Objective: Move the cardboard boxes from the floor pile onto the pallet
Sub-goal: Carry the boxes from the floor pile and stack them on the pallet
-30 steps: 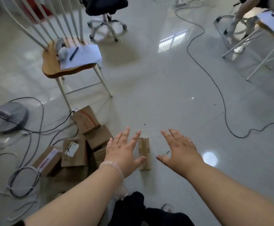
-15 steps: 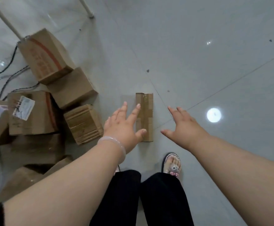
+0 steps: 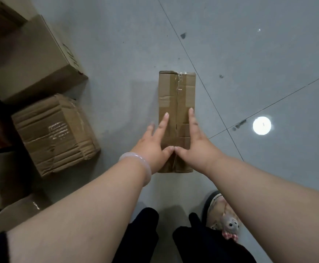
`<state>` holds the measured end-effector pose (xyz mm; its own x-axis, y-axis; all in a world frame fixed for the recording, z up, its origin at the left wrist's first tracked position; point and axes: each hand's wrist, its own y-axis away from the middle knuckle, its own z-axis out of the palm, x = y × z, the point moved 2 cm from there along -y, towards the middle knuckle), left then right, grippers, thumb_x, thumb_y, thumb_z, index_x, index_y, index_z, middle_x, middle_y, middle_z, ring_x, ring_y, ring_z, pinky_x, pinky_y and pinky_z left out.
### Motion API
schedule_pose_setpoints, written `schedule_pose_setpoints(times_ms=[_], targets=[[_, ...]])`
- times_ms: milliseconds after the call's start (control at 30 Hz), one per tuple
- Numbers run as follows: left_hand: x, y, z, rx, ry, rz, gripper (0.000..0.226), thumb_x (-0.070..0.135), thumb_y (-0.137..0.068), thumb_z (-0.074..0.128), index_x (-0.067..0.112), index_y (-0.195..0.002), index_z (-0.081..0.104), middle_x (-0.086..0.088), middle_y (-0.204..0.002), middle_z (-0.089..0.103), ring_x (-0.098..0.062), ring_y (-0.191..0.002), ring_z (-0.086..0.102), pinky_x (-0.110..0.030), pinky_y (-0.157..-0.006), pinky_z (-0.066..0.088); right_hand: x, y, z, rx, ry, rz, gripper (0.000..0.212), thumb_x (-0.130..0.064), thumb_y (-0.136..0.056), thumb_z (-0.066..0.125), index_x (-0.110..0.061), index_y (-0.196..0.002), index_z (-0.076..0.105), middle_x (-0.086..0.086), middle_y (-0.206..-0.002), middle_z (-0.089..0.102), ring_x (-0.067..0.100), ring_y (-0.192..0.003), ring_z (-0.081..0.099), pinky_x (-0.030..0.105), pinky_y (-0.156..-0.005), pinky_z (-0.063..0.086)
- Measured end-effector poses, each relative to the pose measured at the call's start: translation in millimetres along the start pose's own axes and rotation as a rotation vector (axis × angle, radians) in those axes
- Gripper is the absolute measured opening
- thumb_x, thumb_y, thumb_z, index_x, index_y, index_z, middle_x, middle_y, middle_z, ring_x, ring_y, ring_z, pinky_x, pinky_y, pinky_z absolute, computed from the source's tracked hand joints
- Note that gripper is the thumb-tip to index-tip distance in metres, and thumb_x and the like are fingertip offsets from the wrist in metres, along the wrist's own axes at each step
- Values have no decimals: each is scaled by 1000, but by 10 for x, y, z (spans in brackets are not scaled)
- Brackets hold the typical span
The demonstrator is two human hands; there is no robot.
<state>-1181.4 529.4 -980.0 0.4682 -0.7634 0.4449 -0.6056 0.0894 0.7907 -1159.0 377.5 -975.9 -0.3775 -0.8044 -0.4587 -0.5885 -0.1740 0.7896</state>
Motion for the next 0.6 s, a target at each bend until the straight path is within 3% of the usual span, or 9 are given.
schedule_pose_setpoints(times_ms=[67, 200, 400, 500, 600], targets=[[4, -28, 26, -8, 67, 40, 87, 38, -98, 52, 62, -138, -21, 2, -164, 11, -17, -148, 19, -36, -115, 23, 32, -9, 26, 37, -61, -28, 107, -34, -91, 66, -54, -143, -26, -5, -164, 15, 17, -147, 26, 32, -112, 27], [106, 97, -114, 39, 100, 29, 89, 34, -98, 55, 60, -141, -18, 1, -162, 17, -15, -147, 21, -34, -114, 24, -68, 112, -52, 99, -104, -53, 103, -33, -92, 64, -58, -143, -22, -5, -162, 23, 19, -141, 37, 31, -107, 35], [775, 596, -799, 162, 55, 100, 91, 34, -97, 57, 65, -139, -18, 5, -156, 28, -14, -139, 34, -24, -95, 28, -621, 650, -746, 215, -133, -134, 102, -35, -93, 64, -59, -143, -22, -5, -163, 20, 17, -144, 32, 28, -103, 31], [1340, 965, -1334, 218, 11, 158, 92, 34, -96, 57, 65, -138, -19, 7, -150, 34, -13, -135, 37, -27, -98, 32, -1060, 1071, -1326, 271, -141, -175, 101, -36, -94, 63, -61, -141, -23, -5, -163, 20, 18, -144, 32, 34, -108, 33], [1950, 1402, -1877, 274, -3, 211, 95, 34, -95, 58, 68, -135, -20, 7, -142, 41, -16, -124, 47, -39, -101, 45, -1513, 1560, -1953, 323, -180, -218, 100, -33, -95, 62, -60, -143, -22, -6, -161, 22, 17, -143, 33, 36, -111, 33]])
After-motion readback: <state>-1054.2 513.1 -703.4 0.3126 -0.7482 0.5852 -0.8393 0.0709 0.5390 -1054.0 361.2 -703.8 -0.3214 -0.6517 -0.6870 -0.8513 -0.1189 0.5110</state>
